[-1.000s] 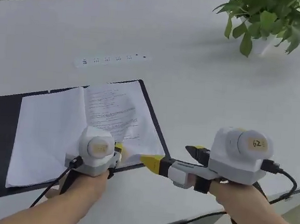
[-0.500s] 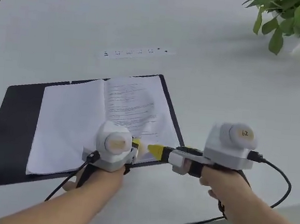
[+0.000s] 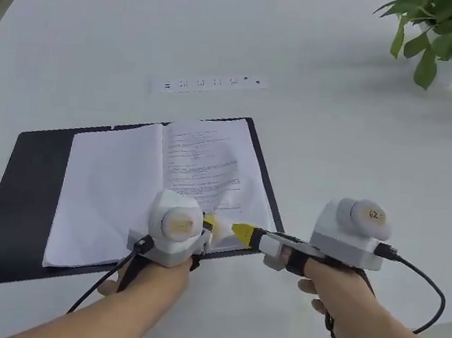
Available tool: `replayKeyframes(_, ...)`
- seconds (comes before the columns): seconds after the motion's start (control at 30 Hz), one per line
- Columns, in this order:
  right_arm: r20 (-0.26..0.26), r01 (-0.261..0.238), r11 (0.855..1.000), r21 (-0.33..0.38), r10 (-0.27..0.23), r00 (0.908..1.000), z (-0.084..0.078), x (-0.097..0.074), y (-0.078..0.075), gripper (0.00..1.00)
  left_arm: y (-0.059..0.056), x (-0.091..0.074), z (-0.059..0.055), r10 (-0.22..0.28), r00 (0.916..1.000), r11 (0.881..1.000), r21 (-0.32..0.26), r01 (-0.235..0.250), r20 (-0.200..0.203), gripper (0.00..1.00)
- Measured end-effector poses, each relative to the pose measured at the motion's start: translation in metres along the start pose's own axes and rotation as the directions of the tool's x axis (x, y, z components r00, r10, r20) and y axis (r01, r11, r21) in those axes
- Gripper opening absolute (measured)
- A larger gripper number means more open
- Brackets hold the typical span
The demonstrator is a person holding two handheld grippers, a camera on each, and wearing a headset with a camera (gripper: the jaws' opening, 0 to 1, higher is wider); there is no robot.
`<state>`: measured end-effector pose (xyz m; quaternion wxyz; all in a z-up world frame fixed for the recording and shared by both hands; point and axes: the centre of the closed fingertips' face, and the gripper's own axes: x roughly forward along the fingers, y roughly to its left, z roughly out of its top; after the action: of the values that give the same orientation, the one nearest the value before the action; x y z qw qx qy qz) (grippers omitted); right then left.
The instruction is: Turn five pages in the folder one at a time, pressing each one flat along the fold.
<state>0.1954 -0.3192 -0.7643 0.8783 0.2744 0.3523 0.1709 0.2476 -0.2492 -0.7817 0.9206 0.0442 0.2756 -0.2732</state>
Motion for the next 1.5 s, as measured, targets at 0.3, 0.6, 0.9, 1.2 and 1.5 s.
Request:
replayKeyframes(0.3,0.006,0.089,0.995,0.045,-0.089,0.996,-0.001,0.006,-0.022,0.0,0.0,0.001,0.0,-0.004,0.9999,1.0,-0.014,0.004,-0.015,0.05)
replayKeyframes(0.6,0.066,0.044,0.997,0.057,-0.048,0.9966,0.014,-0.003,-0.007,0.0,0.0,-0.008,-0.001,-0.055,0.997,0.991,-0.122,0.048,-0.054,0.06)
replayKeyframes(0.9,0.132,-0.066,0.998,0.015,0.063,0.9893,0.036,-0.008,0.049,0.0,0.017,-0.053,-0.008,-0.061,0.9959,0.997,-0.042,0.058,-0.068,0.11)
replayKeyframes(1.2,0.134,-0.164,0.986,-0.021,0.165,0.9772,0.03,0.006,0.117,0.0,0.06,-0.111,-0.002,-0.041,0.9991,0.999,-0.018,0.041,-0.004,0.15)
replayKeyframes(1.5,0.09,-0.244,0.968,-0.065,0.249,0.9643,0.018,0.021,0.174,0.0,0.091,-0.171,0.005,-0.011,0.9973,1.0,0.029,0.009,0.072,0.16)
